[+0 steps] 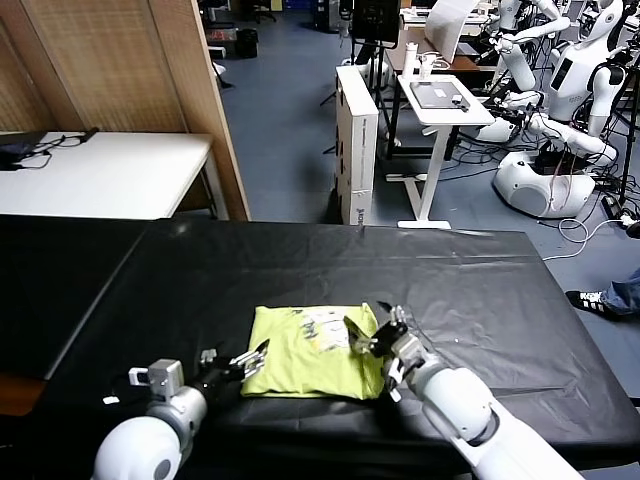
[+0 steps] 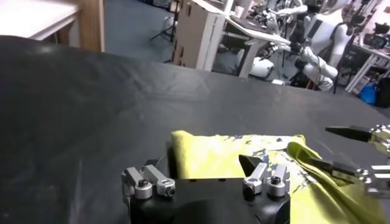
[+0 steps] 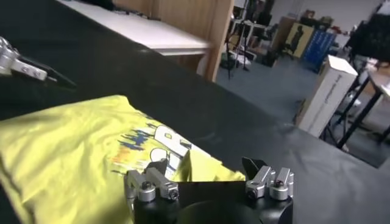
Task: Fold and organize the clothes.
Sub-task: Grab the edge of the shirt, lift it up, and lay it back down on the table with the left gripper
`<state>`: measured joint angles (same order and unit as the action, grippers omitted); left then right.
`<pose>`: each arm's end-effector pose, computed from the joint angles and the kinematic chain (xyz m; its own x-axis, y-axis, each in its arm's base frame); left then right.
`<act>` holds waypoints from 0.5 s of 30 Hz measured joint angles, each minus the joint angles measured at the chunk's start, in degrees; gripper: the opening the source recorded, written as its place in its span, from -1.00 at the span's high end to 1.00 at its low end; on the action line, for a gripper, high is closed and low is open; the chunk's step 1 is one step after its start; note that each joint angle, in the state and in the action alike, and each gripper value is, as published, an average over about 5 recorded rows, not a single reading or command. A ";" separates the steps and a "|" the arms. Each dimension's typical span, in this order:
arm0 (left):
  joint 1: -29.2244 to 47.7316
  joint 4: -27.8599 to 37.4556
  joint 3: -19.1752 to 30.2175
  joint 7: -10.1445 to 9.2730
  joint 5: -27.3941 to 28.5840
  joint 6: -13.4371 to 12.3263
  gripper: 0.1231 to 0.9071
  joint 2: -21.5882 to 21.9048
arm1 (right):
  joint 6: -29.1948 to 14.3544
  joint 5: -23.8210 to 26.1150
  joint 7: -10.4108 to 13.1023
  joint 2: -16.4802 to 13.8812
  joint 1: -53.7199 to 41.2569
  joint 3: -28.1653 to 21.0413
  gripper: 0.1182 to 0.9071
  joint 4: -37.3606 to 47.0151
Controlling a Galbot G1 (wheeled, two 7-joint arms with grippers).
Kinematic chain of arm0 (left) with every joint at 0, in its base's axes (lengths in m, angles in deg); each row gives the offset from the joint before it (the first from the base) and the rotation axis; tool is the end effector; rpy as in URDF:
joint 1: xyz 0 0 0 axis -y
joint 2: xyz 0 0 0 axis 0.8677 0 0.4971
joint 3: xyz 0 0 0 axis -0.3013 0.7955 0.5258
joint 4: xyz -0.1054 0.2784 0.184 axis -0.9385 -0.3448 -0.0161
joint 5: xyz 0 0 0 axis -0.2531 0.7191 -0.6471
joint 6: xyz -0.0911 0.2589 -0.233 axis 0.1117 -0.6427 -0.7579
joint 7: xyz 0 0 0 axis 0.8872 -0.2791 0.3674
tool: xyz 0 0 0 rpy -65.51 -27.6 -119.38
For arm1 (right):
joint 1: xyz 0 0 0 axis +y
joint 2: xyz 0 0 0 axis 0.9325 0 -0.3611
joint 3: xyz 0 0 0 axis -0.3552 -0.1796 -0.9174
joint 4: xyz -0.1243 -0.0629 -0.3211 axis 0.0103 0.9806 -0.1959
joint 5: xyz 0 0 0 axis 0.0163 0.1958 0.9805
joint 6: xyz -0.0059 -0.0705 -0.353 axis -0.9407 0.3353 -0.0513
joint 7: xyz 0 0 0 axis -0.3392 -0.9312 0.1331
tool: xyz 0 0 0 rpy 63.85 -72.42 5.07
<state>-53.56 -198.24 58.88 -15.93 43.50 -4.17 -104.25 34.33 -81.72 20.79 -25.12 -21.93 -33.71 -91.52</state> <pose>0.2117 0.0372 -0.2391 -0.8259 0.2710 0.4944 0.1679 0.9553 -0.2432 0.2966 0.0059 -0.2688 -0.8345 -0.3401 0.4335 -0.5054 0.7858 -0.3564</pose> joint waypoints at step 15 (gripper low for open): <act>-0.42 1.82 0.48 4.12 6.89 -7.54 -1.00 -2.01 | -4.52 -11.12 1.65 -2.15 9.72 13.66 -1.00 -6.15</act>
<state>-53.98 -196.42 59.36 -11.81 50.39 -11.71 -106.25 29.81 -92.84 22.44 -27.27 -12.21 -20.05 -97.67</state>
